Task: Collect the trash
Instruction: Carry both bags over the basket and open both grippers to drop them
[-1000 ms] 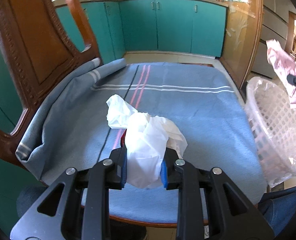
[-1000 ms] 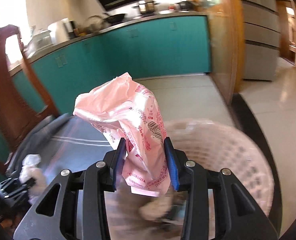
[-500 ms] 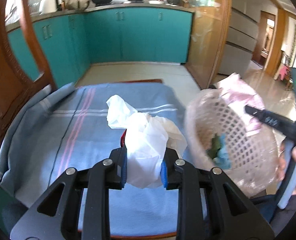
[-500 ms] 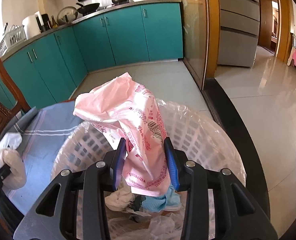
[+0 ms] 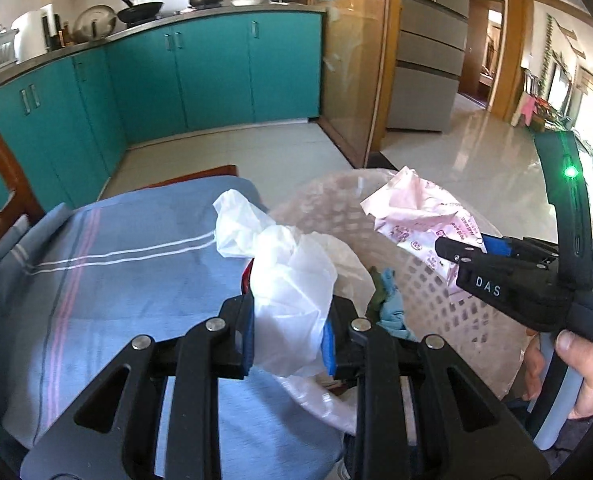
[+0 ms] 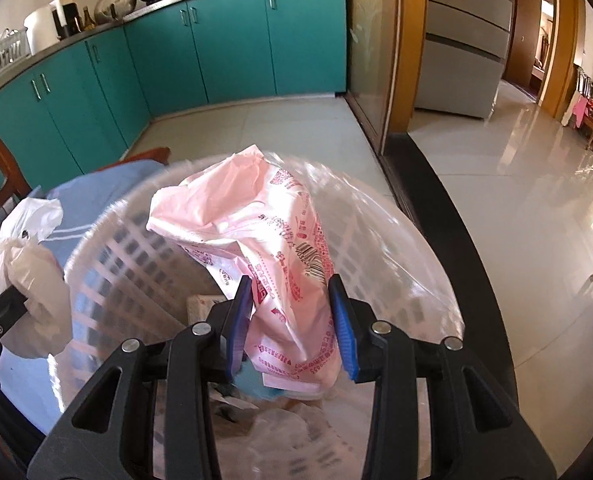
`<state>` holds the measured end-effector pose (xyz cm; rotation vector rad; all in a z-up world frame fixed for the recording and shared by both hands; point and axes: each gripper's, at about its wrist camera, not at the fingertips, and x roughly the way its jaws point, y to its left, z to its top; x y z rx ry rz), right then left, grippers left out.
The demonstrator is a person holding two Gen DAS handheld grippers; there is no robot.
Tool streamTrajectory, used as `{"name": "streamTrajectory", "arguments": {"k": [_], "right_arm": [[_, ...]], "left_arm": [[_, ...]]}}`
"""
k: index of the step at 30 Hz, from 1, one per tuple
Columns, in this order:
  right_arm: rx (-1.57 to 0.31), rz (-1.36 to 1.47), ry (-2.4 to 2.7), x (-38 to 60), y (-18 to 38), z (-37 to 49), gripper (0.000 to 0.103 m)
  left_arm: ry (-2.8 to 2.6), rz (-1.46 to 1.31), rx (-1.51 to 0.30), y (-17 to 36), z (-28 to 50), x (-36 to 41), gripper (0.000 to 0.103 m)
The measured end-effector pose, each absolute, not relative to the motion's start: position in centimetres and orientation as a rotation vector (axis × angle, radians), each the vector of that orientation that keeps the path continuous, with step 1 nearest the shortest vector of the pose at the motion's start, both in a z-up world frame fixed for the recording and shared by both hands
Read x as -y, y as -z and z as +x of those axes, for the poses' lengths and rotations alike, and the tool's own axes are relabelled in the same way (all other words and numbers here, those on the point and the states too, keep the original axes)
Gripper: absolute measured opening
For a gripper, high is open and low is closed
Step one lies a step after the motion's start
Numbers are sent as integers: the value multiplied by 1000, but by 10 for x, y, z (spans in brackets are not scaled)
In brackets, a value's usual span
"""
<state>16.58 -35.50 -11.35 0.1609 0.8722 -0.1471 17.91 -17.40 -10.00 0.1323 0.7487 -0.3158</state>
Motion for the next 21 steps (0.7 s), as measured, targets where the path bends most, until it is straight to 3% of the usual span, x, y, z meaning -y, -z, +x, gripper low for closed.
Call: {"name": "streamTrajectory", "arguments": {"k": [7, 9, 11, 14, 19, 21], "right_arm": [[-892, 186, 173, 370, 119, 160, 39], [-894, 192, 176, 370, 119, 160, 39], [-895, 194, 174, 369, 119, 161, 39], [-902, 186, 163, 366, 120, 164, 41], [-901, 145, 159, 356, 120, 167, 56], [-880, 148, 160, 356, 118, 165, 78]], "left_arm": [[364, 144, -787, 112, 193, 195, 27], [373, 154, -791, 114, 196, 200, 34], [375, 164, -787, 114, 197, 203, 53], [364, 168, -754, 110, 193, 200, 68], [317, 166, -711, 100, 188, 185, 79], [279, 150, -699, 95, 186, 170, 82]]}}
